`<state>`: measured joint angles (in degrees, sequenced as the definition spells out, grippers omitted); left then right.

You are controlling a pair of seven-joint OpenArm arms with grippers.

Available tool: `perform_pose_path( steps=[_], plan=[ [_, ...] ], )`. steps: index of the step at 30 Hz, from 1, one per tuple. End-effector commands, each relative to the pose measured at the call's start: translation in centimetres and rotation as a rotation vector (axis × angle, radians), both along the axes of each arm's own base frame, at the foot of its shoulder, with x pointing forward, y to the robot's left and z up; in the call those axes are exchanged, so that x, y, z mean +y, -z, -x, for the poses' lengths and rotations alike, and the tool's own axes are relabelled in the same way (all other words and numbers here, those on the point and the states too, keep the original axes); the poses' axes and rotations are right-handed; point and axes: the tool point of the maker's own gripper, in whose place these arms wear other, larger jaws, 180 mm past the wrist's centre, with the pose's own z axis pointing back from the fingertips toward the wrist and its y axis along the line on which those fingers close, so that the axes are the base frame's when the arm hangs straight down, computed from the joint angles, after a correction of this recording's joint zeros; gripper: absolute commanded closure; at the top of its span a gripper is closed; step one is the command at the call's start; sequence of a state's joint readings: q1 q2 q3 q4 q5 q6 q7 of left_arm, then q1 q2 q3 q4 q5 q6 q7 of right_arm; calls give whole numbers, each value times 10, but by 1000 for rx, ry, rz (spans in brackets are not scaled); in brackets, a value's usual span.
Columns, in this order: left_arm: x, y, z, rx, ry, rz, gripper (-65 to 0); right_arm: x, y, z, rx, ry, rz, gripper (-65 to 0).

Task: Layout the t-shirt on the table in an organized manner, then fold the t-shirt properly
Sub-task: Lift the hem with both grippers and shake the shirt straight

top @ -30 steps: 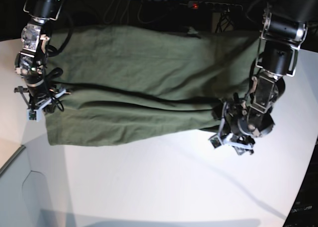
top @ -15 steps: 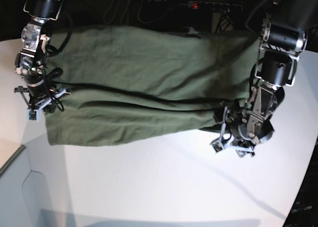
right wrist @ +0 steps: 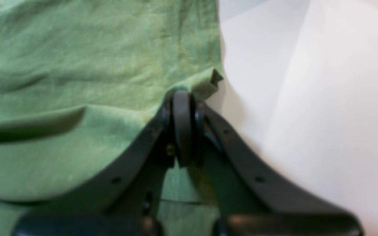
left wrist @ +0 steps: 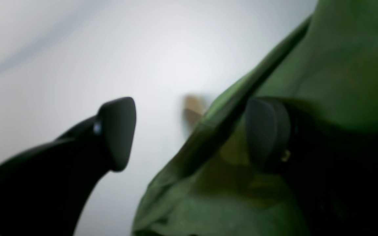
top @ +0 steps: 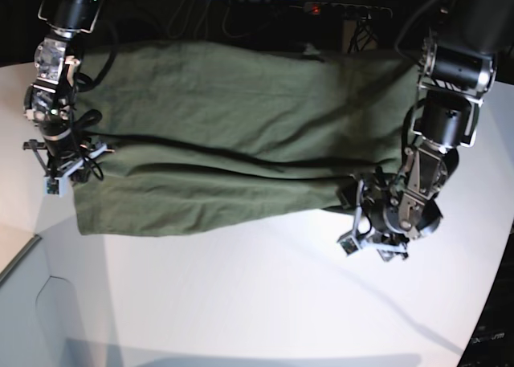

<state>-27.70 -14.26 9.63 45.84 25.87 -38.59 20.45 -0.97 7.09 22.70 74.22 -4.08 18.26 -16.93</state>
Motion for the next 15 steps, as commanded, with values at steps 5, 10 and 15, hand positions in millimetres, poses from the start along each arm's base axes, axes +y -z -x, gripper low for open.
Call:
perform_pose_path(
  steps=[5,10,15],
  plan=[
    [-12,-7,-13,-31,-1,57,-284,-5,-15,-11,-54,-1,12,0],
    [-11,-16,-25,-85,-32,66,0,-5,-15,-11,-54,-1,12,0],
    [19,-58,-58,-258,-198,107,0,-5,-15,-10,-53,-1,11,0]
  ],
)
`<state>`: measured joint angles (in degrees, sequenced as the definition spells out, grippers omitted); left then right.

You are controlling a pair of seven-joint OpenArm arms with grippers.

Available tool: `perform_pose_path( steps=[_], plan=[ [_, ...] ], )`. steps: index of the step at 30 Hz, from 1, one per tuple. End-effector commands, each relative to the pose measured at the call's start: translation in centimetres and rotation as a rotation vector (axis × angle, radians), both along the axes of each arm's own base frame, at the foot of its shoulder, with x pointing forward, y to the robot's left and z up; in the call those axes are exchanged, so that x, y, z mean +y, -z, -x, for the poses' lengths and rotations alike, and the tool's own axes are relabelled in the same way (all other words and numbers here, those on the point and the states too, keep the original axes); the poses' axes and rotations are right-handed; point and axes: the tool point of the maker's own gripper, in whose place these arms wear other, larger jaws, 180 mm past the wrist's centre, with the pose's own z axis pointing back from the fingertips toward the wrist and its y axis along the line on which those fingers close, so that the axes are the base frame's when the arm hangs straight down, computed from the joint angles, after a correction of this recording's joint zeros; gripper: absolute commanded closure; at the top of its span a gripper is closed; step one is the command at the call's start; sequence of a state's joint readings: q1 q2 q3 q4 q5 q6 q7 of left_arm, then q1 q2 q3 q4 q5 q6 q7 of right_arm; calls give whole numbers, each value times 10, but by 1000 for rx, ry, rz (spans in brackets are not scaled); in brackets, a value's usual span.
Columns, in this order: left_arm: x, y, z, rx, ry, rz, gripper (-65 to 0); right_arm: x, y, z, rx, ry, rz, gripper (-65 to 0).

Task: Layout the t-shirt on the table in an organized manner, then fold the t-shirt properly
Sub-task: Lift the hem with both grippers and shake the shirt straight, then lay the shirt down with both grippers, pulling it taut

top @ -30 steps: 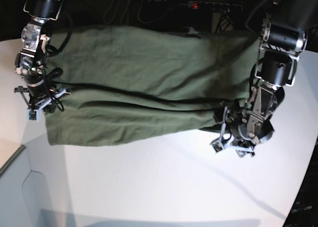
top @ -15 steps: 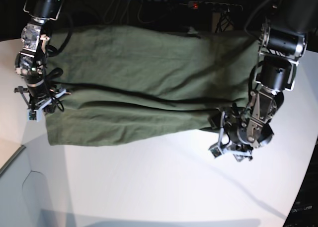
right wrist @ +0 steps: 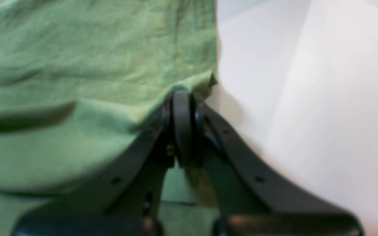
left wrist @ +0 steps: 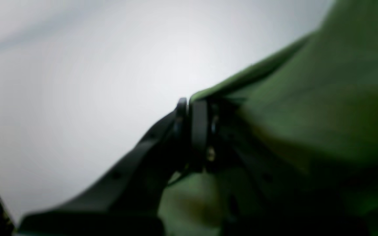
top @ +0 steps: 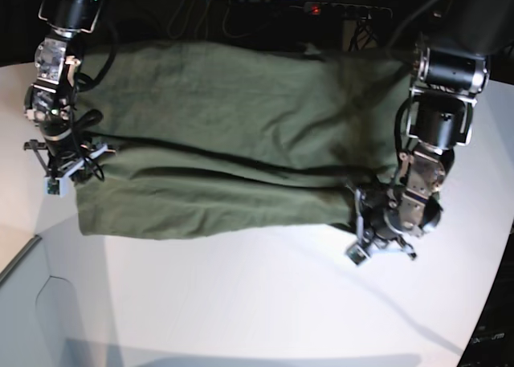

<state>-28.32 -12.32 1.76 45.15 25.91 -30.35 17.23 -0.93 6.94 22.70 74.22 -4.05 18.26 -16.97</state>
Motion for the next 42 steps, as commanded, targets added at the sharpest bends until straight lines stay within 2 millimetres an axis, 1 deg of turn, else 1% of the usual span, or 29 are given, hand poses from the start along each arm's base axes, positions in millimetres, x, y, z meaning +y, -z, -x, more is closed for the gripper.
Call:
perform_pose_path(
  steps=[1,3,4,8,12,19,23,25,28,30,32,34,37,40,42],
  plan=[
    [11,-41,-29,-121,-43,20,0,-6,-12,-9,-45,0,11,0],
    [24,-56,-35,-166,-95,48,0,-5,-4,-7,-26,4,-1,0],
    [29,-61,-37,-181,-116,57,0,-5,-3,-8,-25,5,-5,0],
    [50,-71,-41,-207,-184,83,0,-5,9,-5,5,11,-20,0],
    [77,-77,-39,-233,-283,131,0,-5,11,-4,8,12,-23,0],
    [145,-93,-25,-317,-542,269,0,-5,11,-4,10,12,-22,0],
    [159,-86,-14,-341,-666,394,-4,-4,11,-4,10,12,-24,0],
    [164,-72,-2,-320,-714,437,-5,-3,11,-4,10,12,-25,0],
    [162,-47,19,-275,-733,452,-7,-3,12,-3,13,12,-25,0],
    [159,-36,28,-252,-738,457,-38,-3,12,-2,14,12,-25,0],
    [153,-25,34,-220,-722,437,-123,-3,13,-2,16,12,-25,0],
    [142,-12,42,-180,-685,412,-230,-3,13,-2,16,12,-25,0],
    [130,2,53,-135,-640,376,-343,-4,12,-2,14,11,-24,0],
    [127,6,56,-125,-632,371,-395,-4,12,-1,15,11,-23,0],
    [129,1,55,-140,-630,366,-413,-4,10,-2,9,10,-21,0]
  ],
)
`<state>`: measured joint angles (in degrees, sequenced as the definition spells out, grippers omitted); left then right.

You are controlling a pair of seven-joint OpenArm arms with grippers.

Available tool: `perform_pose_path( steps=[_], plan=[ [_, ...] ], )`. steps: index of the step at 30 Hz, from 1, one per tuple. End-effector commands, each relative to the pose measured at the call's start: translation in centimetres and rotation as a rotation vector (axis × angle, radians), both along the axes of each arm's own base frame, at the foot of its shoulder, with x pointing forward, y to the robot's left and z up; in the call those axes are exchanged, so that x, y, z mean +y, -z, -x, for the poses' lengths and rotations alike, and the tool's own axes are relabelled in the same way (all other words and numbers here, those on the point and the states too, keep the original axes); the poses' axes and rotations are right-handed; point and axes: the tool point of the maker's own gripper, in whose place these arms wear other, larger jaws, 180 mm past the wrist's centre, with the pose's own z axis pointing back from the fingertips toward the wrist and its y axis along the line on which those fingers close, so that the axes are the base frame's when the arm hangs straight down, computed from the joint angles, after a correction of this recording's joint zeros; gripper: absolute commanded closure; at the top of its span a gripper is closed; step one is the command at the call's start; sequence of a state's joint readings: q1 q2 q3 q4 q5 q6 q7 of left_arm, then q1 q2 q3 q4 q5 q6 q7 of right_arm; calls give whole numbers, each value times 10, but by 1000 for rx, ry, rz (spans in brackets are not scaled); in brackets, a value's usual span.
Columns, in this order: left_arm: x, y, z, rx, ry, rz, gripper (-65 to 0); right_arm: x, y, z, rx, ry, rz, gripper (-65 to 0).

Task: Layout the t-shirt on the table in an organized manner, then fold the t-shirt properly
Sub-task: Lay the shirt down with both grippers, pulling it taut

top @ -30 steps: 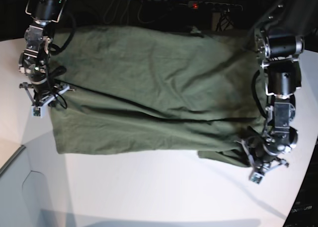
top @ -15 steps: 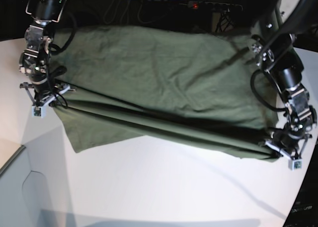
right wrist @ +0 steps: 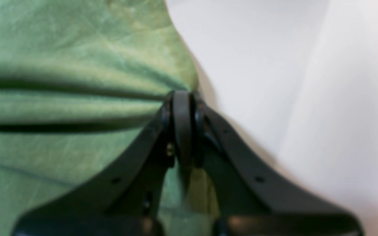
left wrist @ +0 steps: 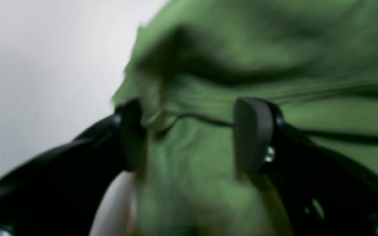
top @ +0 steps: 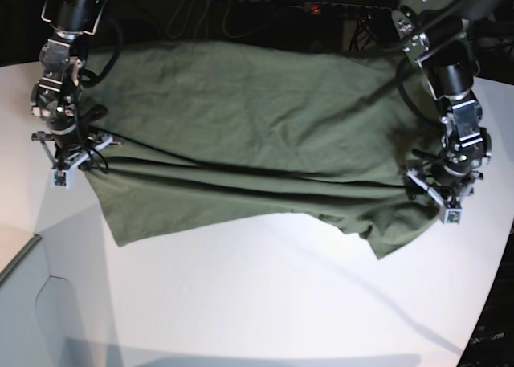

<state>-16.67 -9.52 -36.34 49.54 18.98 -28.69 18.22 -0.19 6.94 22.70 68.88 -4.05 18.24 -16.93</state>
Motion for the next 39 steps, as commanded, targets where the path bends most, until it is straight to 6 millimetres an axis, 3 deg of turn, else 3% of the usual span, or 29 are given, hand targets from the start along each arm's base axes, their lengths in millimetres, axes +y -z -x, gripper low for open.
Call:
perform_pose_path(
  steps=[1,3,6,9,12,17,20,25,30,32,35,37,39],
  plan=[
    [15,-36,-23,-111,-16,-33,-416,-7,-21,-14,-71,-2,22,0],
    [26,-49,-18,-147,-40,-52,-417,-8,-29,-17,-90,-5,31,0],
    [27,-73,-20,-216,-53,-83,-417,-8,-42,-23,-124,-10,48,0],
    [28,-81,-4,-199,-46,-136,-417,-8,-57,-29,-162,-16,64,0],
    [6,-80,7,-165,-13,-154,-417,-9,-68,-33,-191,-20,77,0],
    [-42,-52,34,-97,76,-130,-417,-9,-88,-43,-241,-25,93,-4],
    [-64,-30,47,-46,116,-94,-417,-9,-93,-49,-255,-23,91,-75],
    [-76,13,65,63,123,-26,-417,-9,-93,-51,-256,-22,87,-242],
    [-78,23,61,88,119,1,-417,-12,-105,-61,-290,-13,88,-342],
    [-78,22,61,88,121,-2,-417,-10,-112,-70,-309,-17,87,-342],
    [-78,24,63,96,123,-8,-417,7,-102,-94,-287,-54,49,-313],
    [-76,24,65,98,122,-11,-417,14,-86,-109,-236,-90,33,-265],
    [-67,23,66,103,117,-26,-417,23,-66,-120,-169,-123,12,-175]
  ],
)
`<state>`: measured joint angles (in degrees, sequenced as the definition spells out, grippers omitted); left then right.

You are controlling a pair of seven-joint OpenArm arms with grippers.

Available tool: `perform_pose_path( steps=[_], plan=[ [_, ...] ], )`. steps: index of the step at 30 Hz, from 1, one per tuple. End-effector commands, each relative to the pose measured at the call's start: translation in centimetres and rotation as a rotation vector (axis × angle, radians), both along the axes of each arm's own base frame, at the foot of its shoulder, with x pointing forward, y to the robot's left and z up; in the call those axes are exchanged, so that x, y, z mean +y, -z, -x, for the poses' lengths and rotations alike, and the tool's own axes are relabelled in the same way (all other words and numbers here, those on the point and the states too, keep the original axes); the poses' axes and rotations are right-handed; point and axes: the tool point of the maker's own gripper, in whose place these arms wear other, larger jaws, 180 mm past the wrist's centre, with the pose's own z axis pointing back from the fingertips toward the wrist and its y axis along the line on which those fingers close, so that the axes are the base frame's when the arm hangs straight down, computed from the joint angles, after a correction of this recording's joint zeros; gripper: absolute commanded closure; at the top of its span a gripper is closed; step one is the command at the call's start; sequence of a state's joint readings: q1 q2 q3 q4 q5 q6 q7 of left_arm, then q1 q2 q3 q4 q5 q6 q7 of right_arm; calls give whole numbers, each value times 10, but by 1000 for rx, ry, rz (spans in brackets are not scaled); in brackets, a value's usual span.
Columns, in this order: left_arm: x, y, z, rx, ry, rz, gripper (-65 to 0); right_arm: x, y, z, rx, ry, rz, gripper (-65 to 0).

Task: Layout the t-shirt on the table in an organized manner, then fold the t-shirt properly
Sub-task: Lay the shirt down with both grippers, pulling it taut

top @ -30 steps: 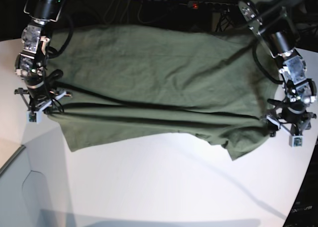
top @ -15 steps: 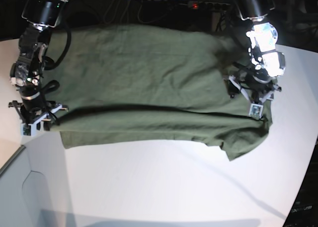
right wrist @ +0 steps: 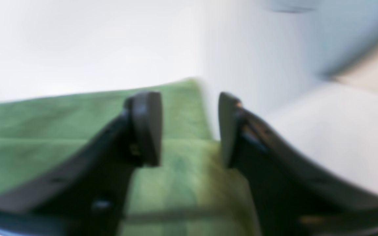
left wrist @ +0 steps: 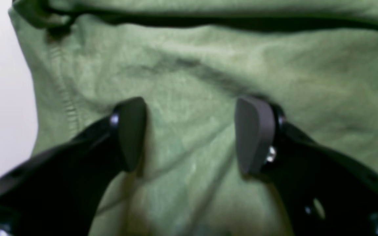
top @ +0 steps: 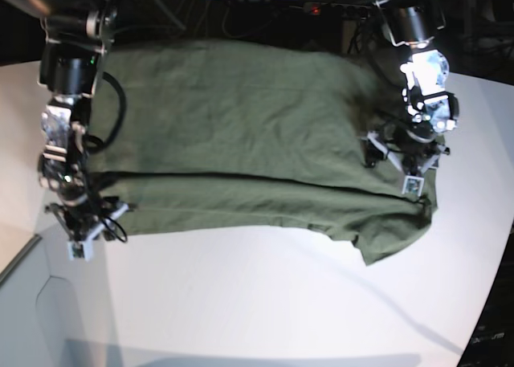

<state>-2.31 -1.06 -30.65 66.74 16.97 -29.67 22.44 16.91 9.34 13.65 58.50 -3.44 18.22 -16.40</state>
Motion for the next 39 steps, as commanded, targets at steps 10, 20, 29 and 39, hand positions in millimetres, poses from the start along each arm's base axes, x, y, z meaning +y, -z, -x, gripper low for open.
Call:
perform_pose_path(
  steps=[10,20,29,39],
  plan=[
    [14,9,15,60,-3,-48,-417,1,32,-34,149,7,-84,0],
    [38,8,20,80,-6,-94,-417,-11,46,-40,146,19,-102,-1],
    [63,8,34,105,-7,-147,-417,-44,50,-31,153,107,18,-1],
    [53,-23,22,12,11,-179,-417,-92,24,-38,38,245,131,-1]
  ],
)
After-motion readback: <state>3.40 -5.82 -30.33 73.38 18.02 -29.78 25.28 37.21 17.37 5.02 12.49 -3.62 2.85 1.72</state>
